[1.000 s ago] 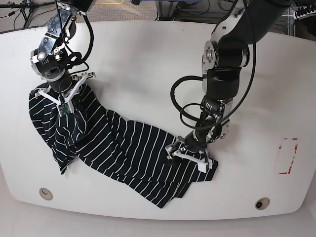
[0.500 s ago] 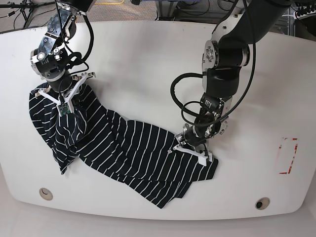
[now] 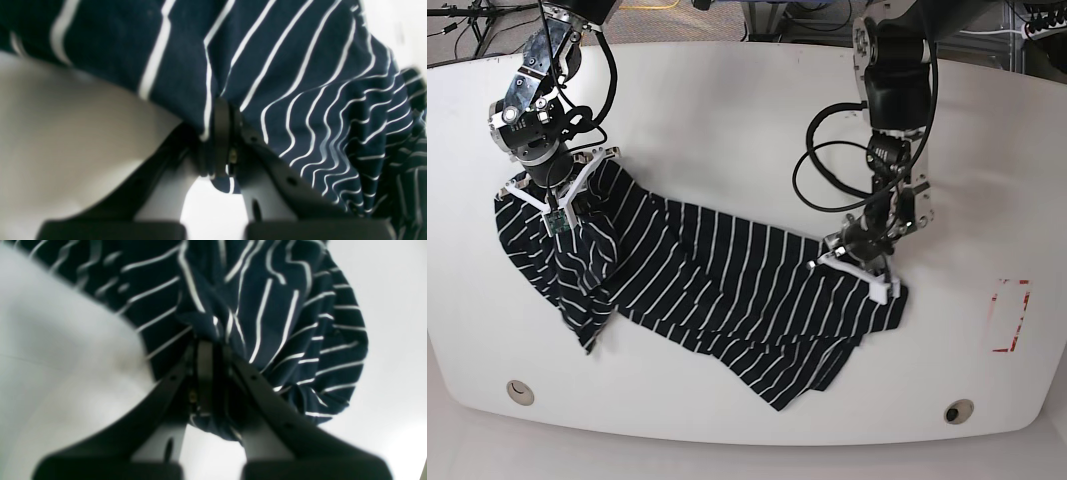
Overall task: Fold the T-shirt properly
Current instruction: 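Drag the shirt edge with the left gripper away from the right gripper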
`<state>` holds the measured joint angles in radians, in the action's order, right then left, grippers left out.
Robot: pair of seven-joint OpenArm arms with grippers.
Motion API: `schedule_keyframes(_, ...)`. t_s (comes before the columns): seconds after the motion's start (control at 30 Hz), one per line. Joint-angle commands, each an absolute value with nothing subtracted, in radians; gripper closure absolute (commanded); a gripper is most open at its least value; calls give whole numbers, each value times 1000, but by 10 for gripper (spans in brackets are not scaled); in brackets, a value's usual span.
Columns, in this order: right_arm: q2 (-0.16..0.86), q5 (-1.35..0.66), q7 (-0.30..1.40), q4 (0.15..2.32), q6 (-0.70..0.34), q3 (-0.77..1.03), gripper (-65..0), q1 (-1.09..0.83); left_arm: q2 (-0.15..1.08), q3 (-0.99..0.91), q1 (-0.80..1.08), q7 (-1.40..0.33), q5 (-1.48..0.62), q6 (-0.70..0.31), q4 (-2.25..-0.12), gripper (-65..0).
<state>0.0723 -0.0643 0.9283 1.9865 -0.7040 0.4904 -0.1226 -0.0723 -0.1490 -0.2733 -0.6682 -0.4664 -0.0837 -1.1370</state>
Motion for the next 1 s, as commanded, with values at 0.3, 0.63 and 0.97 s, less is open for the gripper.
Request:
schedule_keyframes(0.3,82,-71,909,2003,-698,492,0,-122,91,-151,67,-776,-470,-93,-1739,0)
schedule_keyframes(0.63,82,-79,909,2005,-698,492,0,-171,177,-162,372,-776,-473,-93,-2000,0)
schedule_keyframes(0.97,35,-79,909,2008,-698,492,0,-229,171,-231,526,-774,-475,-96,-2009,0)
